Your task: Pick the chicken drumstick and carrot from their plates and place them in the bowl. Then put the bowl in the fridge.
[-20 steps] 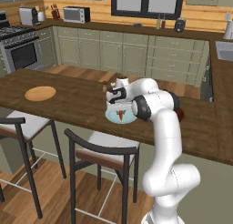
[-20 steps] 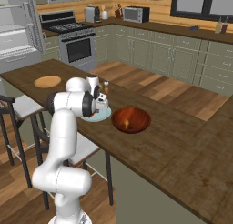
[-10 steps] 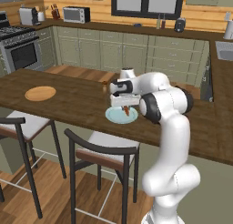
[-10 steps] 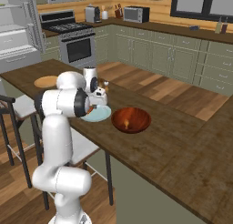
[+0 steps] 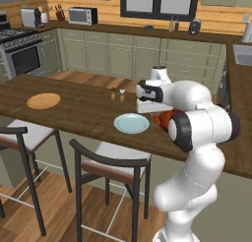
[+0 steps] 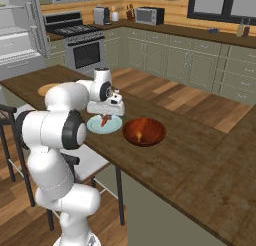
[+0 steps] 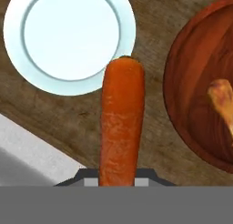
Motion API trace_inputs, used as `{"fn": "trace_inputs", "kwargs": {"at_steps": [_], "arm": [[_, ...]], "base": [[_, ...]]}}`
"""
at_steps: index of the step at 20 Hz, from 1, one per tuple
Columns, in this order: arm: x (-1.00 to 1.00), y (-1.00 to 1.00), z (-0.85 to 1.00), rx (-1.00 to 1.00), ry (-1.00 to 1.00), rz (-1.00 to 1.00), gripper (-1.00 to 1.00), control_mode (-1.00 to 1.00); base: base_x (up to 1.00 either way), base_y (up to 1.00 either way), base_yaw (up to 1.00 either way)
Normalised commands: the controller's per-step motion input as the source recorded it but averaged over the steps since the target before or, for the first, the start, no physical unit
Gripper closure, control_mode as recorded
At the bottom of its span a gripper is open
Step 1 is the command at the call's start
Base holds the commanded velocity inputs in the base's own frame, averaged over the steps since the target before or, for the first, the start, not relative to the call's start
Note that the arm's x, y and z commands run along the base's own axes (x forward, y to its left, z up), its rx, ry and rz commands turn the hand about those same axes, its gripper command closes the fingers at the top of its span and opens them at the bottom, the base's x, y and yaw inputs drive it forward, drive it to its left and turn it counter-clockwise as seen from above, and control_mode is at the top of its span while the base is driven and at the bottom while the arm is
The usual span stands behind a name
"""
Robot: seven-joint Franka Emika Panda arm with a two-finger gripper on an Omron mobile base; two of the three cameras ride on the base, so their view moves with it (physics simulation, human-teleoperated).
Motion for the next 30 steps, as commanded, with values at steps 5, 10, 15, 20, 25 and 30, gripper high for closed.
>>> {"fn": "trace_inputs", "kwargs": {"at_steps": [5,10,15,20,25,30], "arm": [[-0.74,-0.94,0.27,0.00,-0.05,0.02,1.00,-1.00],[-0.09,-0.77,0.00,0.01,-0.06,0.00,1.00,-1.00],[0.22,-0.62,0.00,0.00,0.02,0.00,1.00,-1.00],[0.60,-0.40,-0.15,0.00,0.04,0.06,1.00,-1.00],[0.58,-0.02,-0.27,0.01,0.12,0.08,1.00,-1.00],[0.38,-0.01,-0.27,0.00,0.12,0.03,1.00,-1.00]], "base": [[0.00,0.00,0.00],[0.00,0.00,0.00],[0.00,0.00,0.00],[0.00,0.00,0.00],[0.00,0.00,0.00],[0.00,0.00,0.00]]}}
